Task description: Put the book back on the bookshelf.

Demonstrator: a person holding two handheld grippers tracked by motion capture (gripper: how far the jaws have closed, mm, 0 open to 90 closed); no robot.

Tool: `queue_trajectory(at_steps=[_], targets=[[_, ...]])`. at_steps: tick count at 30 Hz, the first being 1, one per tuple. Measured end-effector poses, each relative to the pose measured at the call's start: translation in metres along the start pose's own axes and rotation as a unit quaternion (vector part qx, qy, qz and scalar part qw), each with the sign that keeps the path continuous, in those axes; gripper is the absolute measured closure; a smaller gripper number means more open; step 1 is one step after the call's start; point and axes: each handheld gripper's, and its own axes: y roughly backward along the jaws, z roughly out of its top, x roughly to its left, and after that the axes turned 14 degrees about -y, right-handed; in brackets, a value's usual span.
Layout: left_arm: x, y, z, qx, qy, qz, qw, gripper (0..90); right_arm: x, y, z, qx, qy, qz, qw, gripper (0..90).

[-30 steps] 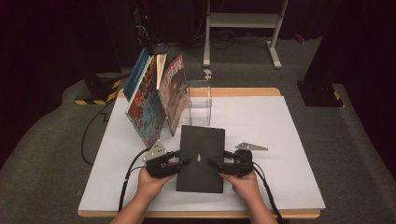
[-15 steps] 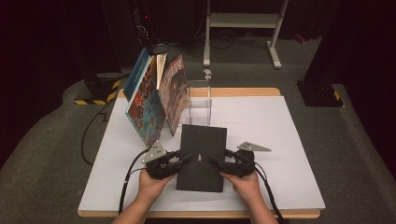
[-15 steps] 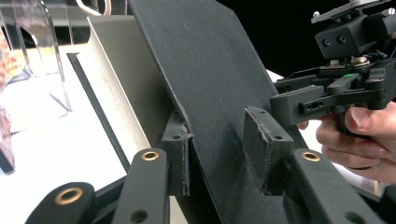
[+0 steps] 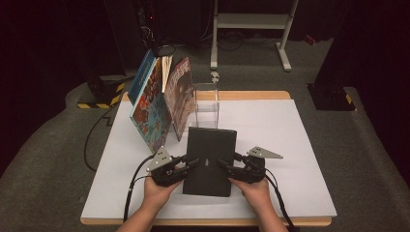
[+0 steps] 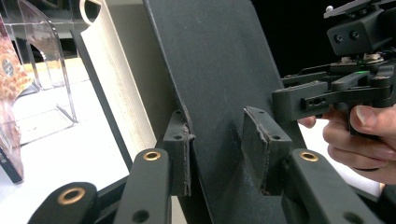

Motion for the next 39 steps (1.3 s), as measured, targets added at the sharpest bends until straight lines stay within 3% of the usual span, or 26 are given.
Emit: queue_trajectory(at_steps=[16, 26, 33, 39], targets=[[-0.005, 0.001, 0.002, -0.01, -0.022, 0.008, 0.9997, 63.9, 0.008, 0.01, 0.004, -0.03, 0.013, -0.005, 0.9995, 33.3], [-0.001, -0.007, 0.008, -0.016, -0.032, 0.01, 0.9993, 63.4, 0.019, 0.017, 0.011, -0.062, 0.055, -0.024, 0.9963, 37.2], [0.007, -0.028, 0.01, -0.026, -0.045, 0.006, 0.9987, 62.9, 0.011, 0.014, 0.023, -0.078, 0.064, -0.041, 0.994, 36.9], [0.008, -0.034, 0.008, -0.03, -0.052, 0.001, 0.9982, 62.8, 0.005, 0.015, 0.026, -0.087, 0.074, -0.045, 0.9924, 36.6]])
